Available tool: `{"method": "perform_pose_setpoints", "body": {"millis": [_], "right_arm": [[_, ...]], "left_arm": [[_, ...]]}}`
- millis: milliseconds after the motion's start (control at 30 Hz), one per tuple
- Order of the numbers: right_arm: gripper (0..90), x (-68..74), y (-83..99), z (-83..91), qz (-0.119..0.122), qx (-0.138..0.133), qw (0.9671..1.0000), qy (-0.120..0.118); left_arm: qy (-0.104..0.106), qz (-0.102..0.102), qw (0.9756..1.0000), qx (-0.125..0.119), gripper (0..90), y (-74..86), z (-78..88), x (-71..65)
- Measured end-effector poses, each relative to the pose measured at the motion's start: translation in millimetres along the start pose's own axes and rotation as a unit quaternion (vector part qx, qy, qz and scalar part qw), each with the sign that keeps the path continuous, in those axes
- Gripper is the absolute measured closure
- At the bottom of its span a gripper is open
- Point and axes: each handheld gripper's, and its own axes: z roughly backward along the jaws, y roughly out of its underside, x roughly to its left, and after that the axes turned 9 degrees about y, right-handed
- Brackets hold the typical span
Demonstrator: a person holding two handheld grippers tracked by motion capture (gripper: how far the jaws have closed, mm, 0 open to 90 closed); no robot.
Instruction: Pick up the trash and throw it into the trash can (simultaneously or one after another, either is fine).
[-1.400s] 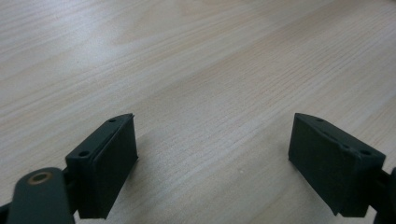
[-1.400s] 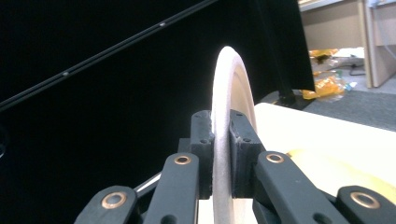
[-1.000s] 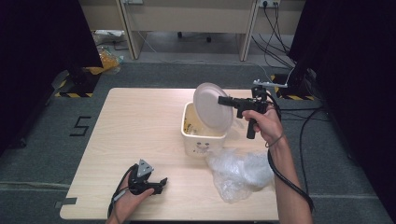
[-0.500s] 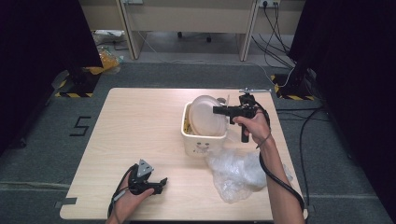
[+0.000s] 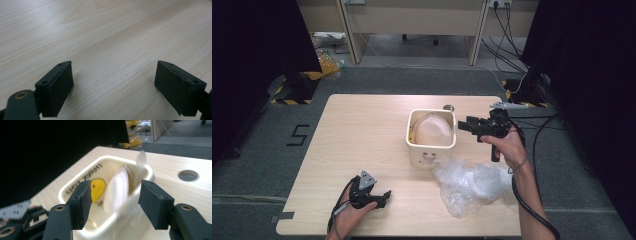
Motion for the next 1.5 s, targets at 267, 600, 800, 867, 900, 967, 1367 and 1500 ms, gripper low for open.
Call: {"method": "perform_pose_setpoints", "body": {"millis": [267, 600, 800, 867, 900, 967, 1367, 1500], "right_arm": [[37.5, 6.9, 28.9, 40.6, 0.036, 0.006, 0.9990, 0.026], [32.8, 11.3, 74.4, 53.7, 0.070, 0.047, 0.9936, 0.075], [31.1, 9.8, 99.3, 50.6, 0.069, 0.058, 0.9933, 0.073], [30.3, 9.1, 105.2, 50.4, 0.066, 0.059, 0.9932, 0.076], [29.9, 8.8, 107.7, 50.4, 0.065, 0.058, 0.9932, 0.077], [29.6, 8.5, 111.5, 51.0, 0.063, 0.057, 0.9932, 0.079], [23.4, 13.0, 126.6, 53.2, 0.075, 0.056, 0.9913, 0.093], [22.3, 12.0, 138.0, 43.4, 0.079, 0.081, 0.9892, 0.093]], "left_arm": [[0.000, 0.001, 1.0000, 0.000, 14.4, 0.0, -0.1, 0.0], [0.000, 0.001, 1.0000, 0.000, 14.3, 0.0, -0.1, 0.0], [0.000, 0.001, 1.0000, 0.000, 14.3, 0.0, -0.1, 0.0], [0.000, 0.001, 1.0000, 0.000, 14.3, 0.0, -0.1, 0.0], [0.000, 0.001, 1.0000, 0.000, 14.3, 0.0, -0.1, 0.0], [0.000, 0.001, 1.0000, 0.000, 14.3, 0.0, -0.1, 0.0], [0.000, 0.001, 1.0000, 0.000, 14.3, 0.0, 0.0, 0.1], [0.000, 0.001, 1.0000, 0.000, 14.3, 0.0, 0.0, 0.0]]}}
